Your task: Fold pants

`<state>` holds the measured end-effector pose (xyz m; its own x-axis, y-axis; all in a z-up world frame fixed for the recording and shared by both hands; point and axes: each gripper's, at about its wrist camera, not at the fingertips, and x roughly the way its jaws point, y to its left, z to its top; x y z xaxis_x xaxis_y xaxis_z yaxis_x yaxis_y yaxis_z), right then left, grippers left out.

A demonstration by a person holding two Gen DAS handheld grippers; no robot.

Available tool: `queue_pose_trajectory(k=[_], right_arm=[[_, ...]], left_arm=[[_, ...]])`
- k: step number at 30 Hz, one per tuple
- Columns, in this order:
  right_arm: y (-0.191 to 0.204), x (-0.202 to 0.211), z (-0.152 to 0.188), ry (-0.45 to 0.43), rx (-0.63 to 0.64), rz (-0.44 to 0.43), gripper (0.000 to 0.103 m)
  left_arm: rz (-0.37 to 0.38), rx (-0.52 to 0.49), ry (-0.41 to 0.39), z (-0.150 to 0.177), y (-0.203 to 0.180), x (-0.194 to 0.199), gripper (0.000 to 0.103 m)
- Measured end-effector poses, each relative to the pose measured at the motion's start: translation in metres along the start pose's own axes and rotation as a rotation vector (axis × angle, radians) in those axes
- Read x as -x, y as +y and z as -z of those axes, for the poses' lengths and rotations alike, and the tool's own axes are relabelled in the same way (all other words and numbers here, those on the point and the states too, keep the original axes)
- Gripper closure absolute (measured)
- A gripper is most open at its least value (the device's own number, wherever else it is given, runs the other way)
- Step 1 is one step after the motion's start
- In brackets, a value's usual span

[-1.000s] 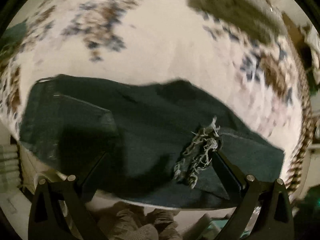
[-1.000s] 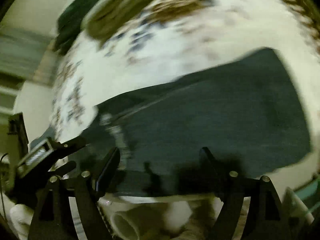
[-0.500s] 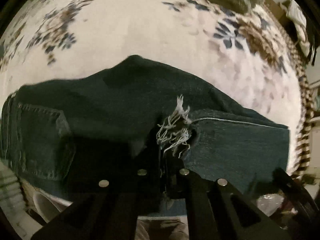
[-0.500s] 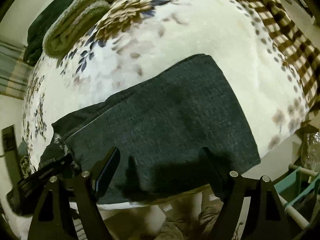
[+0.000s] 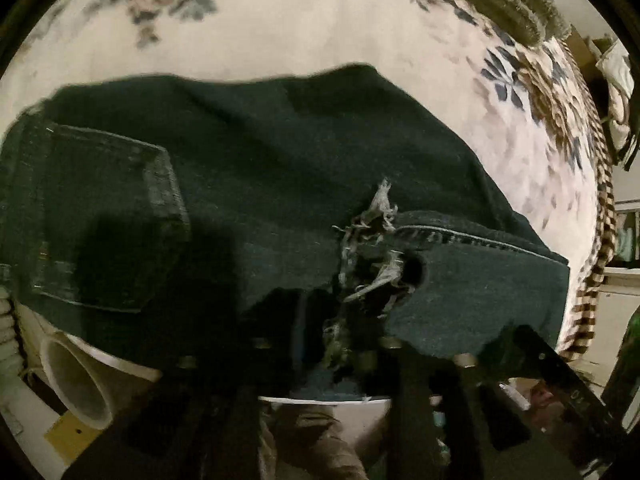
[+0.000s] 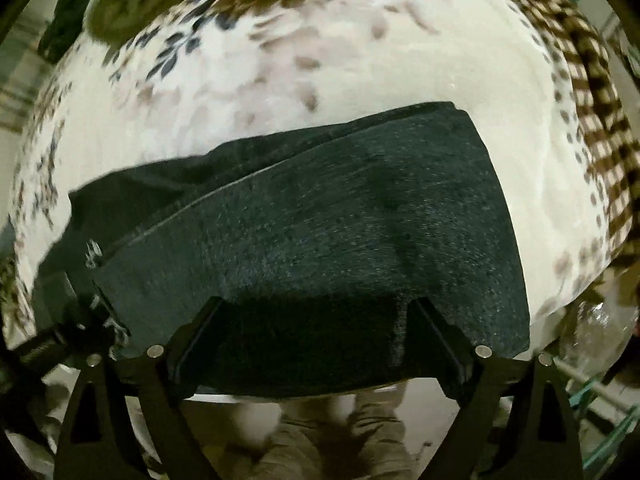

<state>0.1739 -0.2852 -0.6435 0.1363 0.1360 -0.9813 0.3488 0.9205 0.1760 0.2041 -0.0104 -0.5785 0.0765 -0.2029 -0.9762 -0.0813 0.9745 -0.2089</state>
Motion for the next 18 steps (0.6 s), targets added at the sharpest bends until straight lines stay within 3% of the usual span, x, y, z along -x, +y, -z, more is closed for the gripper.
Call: queue_pose_trajectory(k=[3, 8, 13, 18], right_arm=[[0.008, 0.001, 0.002, 0.006, 0.020, 0.024, 0.004], [0.027, 0.008, 0.009, 0.017, 0.041, 0.048, 0.004], [0.062, 0.022, 0.008, 0.021, 0.091, 0.040, 0.004], [0.103, 0.020, 0.002, 0.038, 0.151, 0.033, 0.004]], left_arm=[[-0.049, -0.014, -0.031, 0.008, 0.003, 0.007, 0.036], [-0.012, 0.069, -0.067, 0.016, 0.027, 0.027, 0.019], [0.122, 0.273, -0.110, 0.024, 0.079, 0.052, 0.018], [0.187, 0.462, -0.148, 0.035, 0.121, 0.062, 0.018]])
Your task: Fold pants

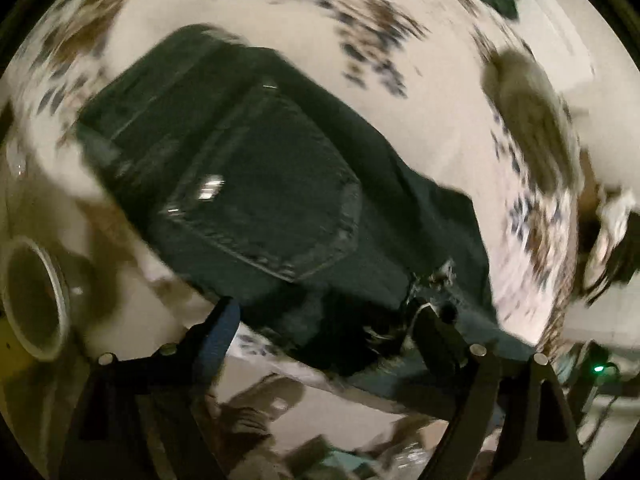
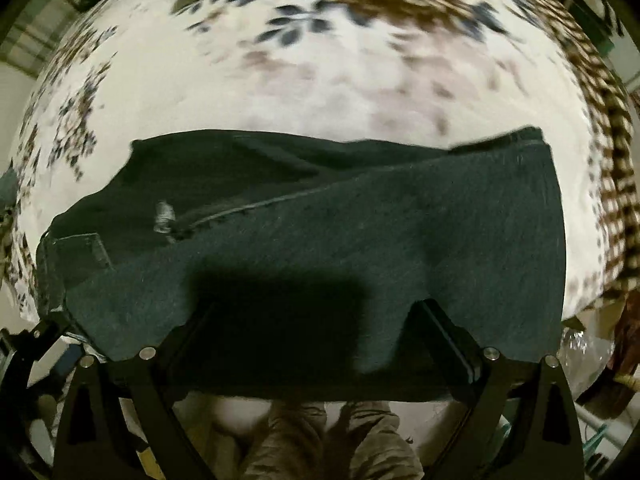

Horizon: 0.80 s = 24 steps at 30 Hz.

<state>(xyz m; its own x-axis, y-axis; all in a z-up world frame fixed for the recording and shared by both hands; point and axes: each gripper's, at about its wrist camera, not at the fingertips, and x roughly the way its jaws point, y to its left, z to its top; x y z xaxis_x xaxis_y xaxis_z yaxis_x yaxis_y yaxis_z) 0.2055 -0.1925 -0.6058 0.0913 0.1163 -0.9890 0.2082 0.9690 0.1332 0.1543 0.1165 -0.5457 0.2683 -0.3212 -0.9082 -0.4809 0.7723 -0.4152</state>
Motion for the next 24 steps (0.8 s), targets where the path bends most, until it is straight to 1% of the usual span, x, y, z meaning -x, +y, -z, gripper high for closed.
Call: queue_pose_trajectory(k=[4, 6, 8, 9, 11, 12, 13, 15, 16, 18, 21, 24], right_arm=[[0.025, -0.008, -0.005, 0.031, 0.033, -0.029, 0.004], [0.033, -0.010, -0.006, 0.043, 0.035, -0.055, 0.004], [0.040, -0.016, -0.004, 0.055, 0.041, -0.047, 0.004], [0.043, -0.019, -0.003, 0.061, 0.041, -0.049, 0.004], [0.042, -0.023, -0.003, 0.070, 0.028, -0.052, 0.004], [0.038, -0.023, -0.004, 0.073, 0.016, -0.059, 0.004], [0.033, -0.022, -0.004, 0.072, 0.005, -0.063, 0.004], [0.023, -0.022, -0.006, 0.056, -0.008, -0.042, 0.004], [0.015, -0.022, -0.007, 0.050, -0.013, -0.023, 0.004], [-0.003, -0.021, -0.009, 0.039, -0.042, 0.007, 0.004], [-0.034, -0.004, -0.012, -0.003, -0.121, -0.011, 0.004], [-0.058, 0.010, -0.012, -0.042, -0.145, 0.037, 0.004]], left_arm=[[-0.003, 0.058, -0.017, -0.005, 0.031, 0.002, 0.018], [0.001, 0.083, 0.009, -0.012, 0.039, -0.007, 0.018], [0.014, 0.076, 0.031, -0.016, 0.047, -0.010, 0.018], [0.009, 0.058, 0.039, -0.019, 0.044, -0.013, 0.018], [-0.016, -0.019, 0.049, -0.027, 0.033, -0.015, 0.018], [-0.050, -0.075, 0.038, -0.029, 0.022, -0.012, 0.018], [-0.058, -0.125, 0.020, -0.031, 0.013, -0.007, 0.018], [-0.048, -0.236, -0.007, -0.031, -0.011, 0.000, 0.018], [-0.048, -0.259, -0.004, -0.030, -0.018, -0.001, 0.018], [-0.040, -0.300, 0.026, -0.028, -0.032, -0.007, 0.018], [-0.041, -0.332, 0.043, -0.024, -0.043, -0.013, 0.018], [-0.027, -0.318, 0.070, -0.021, -0.050, -0.022, 0.018]])
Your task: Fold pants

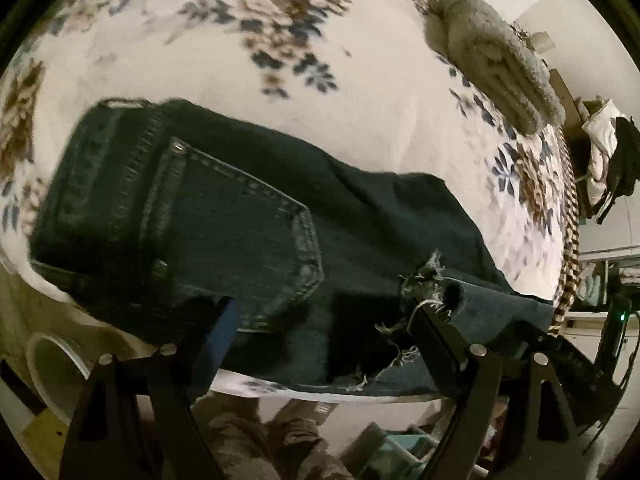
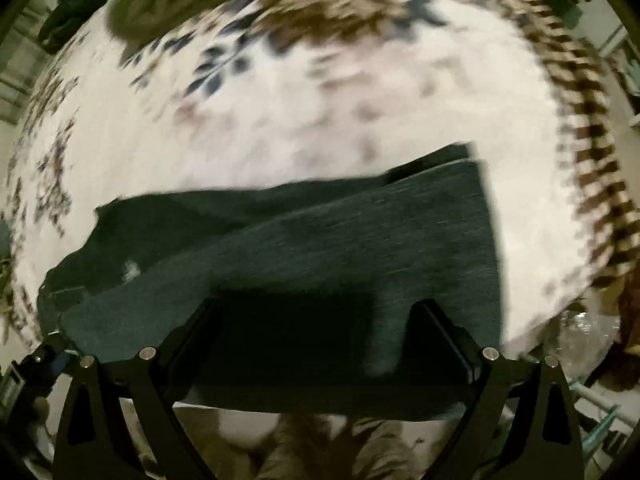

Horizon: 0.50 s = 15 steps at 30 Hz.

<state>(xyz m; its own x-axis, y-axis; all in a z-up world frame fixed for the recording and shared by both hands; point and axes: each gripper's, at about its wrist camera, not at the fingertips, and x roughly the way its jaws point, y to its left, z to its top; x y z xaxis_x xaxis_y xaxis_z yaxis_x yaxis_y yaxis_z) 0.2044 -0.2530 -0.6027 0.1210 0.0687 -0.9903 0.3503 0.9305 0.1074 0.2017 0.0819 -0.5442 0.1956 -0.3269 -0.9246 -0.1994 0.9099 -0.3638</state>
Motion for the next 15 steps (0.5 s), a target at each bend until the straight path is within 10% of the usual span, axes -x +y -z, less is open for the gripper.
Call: queue_pose_trajectory(k=[7, 15], right_arm=[[-0.050, -0.021, -0.006, -0.003, -0.010, 0.109, 0.004], [-0.074, -0.062, -0.028, 0.041, -0.053, 0.149, 0.000]], left_arm=[[-0.054, -0.080, 0.055, 0.006, -0.026, -0.028, 0.018], [0.066, -0.020, 0.120, 0.001, -0.032, -0.042, 0.018]])
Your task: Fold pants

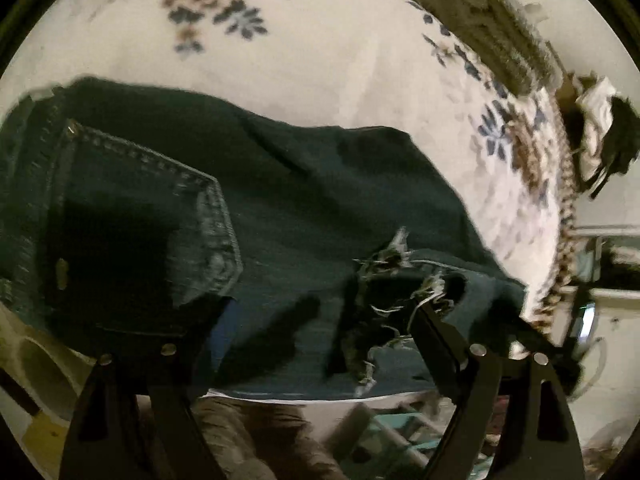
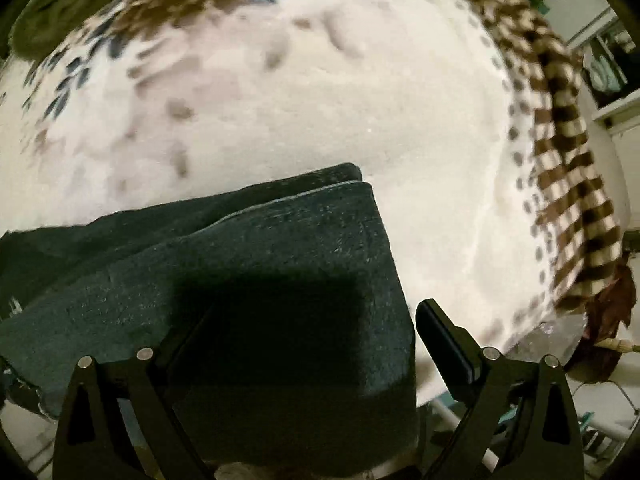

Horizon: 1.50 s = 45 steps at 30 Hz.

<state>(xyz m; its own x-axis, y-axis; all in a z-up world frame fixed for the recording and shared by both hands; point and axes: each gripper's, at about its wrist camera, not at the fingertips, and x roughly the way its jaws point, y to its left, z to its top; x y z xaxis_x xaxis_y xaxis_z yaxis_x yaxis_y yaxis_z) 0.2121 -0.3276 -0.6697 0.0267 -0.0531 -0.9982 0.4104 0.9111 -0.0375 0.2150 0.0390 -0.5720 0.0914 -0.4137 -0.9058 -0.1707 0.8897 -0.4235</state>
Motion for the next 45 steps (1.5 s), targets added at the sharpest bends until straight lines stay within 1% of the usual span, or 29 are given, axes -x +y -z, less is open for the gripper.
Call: queue_pose_trajectory(k=[1, 3, 4, 5, 7, 9, 11, 12, 14, 16, 17, 18, 19, 20, 22, 23, 24, 26, 28, 31, 33, 35, 36, 38, 40, 41, 42, 43, 45], right_arm=[[-0.002, -0.004, -0.003, 0.016, -0.011, -0.009, 0.000], [0.000, -0.011, -0.008, 0.051, -0.032, -0.046, 0.000], [0.002, -0.013, -0.011, 0.074, -0.047, -0.065, 0.000], [0.004, -0.013, -0.013, 0.084, -0.053, -0.072, 0.000], [0.008, 0.002, -0.012, 0.065, -0.034, -0.089, 0.000], [0.022, 0.021, -0.008, 0.037, 0.002, -0.113, 0.000], [0.039, 0.040, -0.002, 0.009, 0.034, -0.143, 0.000], [0.039, 0.047, 0.001, -0.002, 0.043, -0.150, 0.000], [0.045, 0.058, 0.007, -0.010, 0.065, -0.129, 0.000], [0.047, 0.061, 0.010, -0.001, 0.109, 0.018, 0.000], [0.045, 0.061, 0.011, -0.012, 0.106, 0.038, 0.000], [0.038, 0.061, 0.013, -0.020, 0.074, 0.021, 0.000], [0.024, 0.059, 0.013, -0.016, 0.004, -0.019, 0.000], [0.009, 0.057, 0.017, 0.000, -0.068, -0.068, 0.000], [-0.015, 0.058, 0.020, 0.007, -0.162, -0.162, 0.000], [-0.021, 0.063, 0.022, -0.010, -0.191, -0.193, 0.000], [-0.017, 0.070, 0.027, -0.025, -0.185, -0.201, 0.000], [-0.005, 0.083, 0.033, -0.055, -0.128, -0.210, 0.000], [0.023, 0.092, 0.040, -0.066, -0.038, -0.233, 0.000], [0.067, 0.087, 0.054, -0.034, 0.059, -0.258, 0.000], [0.101, 0.083, 0.061, -0.007, 0.096, -0.274, 0.000], [0.133, 0.078, 0.067, 0.014, 0.126, -0.288, 0.000], [0.146, 0.076, 0.071, 0.022, 0.134, -0.293, 0.000], [0.170, 0.074, 0.072, 0.031, 0.157, -0.293, 0.000], [0.189, 0.068, 0.068, 0.034, 0.183, -0.284, 0.000], [0.199, 0.068, 0.068, 0.030, 0.202, -0.270, 0.000], [0.206, 0.065, 0.066, 0.028, 0.215, -0.263, 0.000], [0.214, 0.063, 0.064, 0.026, 0.232, -0.252, 0.000], [0.223, 0.058, 0.062, 0.026, 0.258, -0.225, 0.000]], left_arm=[[0.017, 0.012, 0.005, 0.000, 0.001, 0.000, 0.018], [0.095, 0.059, 0.024, -0.001, 0.007, -0.001, 0.016], [0.106, 0.061, 0.024, -0.001, 0.007, 0.000, 0.016], [0.084, 0.026, 0.000, -0.001, 0.002, 0.004, 0.016], [0.051, -0.071, -0.036, 0.001, -0.013, 0.012, 0.013], [0.012, -0.133, -0.030, 0.005, -0.026, 0.011, 0.012], [-0.014, -0.159, -0.023, 0.008, -0.032, 0.008, 0.012], [-0.024, -0.163, -0.027, 0.010, -0.033, 0.007, 0.012], [-0.052, -0.155, -0.037, 0.014, -0.031, 0.008, 0.012], [-0.055, -0.108, -0.053, 0.018, -0.024, 0.010, 0.012], [-0.055, -0.084, -0.048, 0.020, -0.019, 0.009, 0.012], [-0.056, -0.052, -0.040, 0.022, -0.012, 0.009, 0.012], [-0.055, -0.034, -0.040, 0.024, -0.008, 0.010, 0.012], [-0.056, -0.005, -0.052, 0.027, -0.002, 0.013, 0.012], [-0.054, 0.032, -0.077, 0.032, 0.009, 0.023, 0.012], [-0.051, 0.054, -0.095, 0.034, 0.015, 0.028, 0.012], [-0.046, 0.089, -0.124, 0.037, 0.025, 0.036, 0.012], [-0.046, 0.148, -0.178, 0.042, 0.043, 0.048, 0.012], [-0.048, 0.209, -0.227, 0.044, 0.062, 0.058, 0.012], [-0.034, 0.349, -0.302, 0.044, 0.103, 0.073, 0.012], [-0.002, 0.470, -0.361, 0.048, 0.138, 0.082, 0.012], [0.012, 0.566, -0.401, 0.051, 0.165, 0.084, 0.013], [0.019, 0.605, -0.413, 0.051, 0.179, 0.084, 0.013], [0.023, 0.649, -0.434, 0.051, 0.197, 0.082, 0.015], [0.058, 0.665, -0.466, 0.048, 0.210, 0.082, 0.027], [0.065, 0.660, -0.486, 0.046, 0.214, 0.083, 0.056], [0.051, 0.652, -0.497, 0.043, 0.217, 0.084, 0.079], [0.055, 0.644, -0.501, 0.041, 0.218, 0.084, 0.079], [0.063, 0.601, -0.524, 0.040, 0.213, 0.087, 0.084]])
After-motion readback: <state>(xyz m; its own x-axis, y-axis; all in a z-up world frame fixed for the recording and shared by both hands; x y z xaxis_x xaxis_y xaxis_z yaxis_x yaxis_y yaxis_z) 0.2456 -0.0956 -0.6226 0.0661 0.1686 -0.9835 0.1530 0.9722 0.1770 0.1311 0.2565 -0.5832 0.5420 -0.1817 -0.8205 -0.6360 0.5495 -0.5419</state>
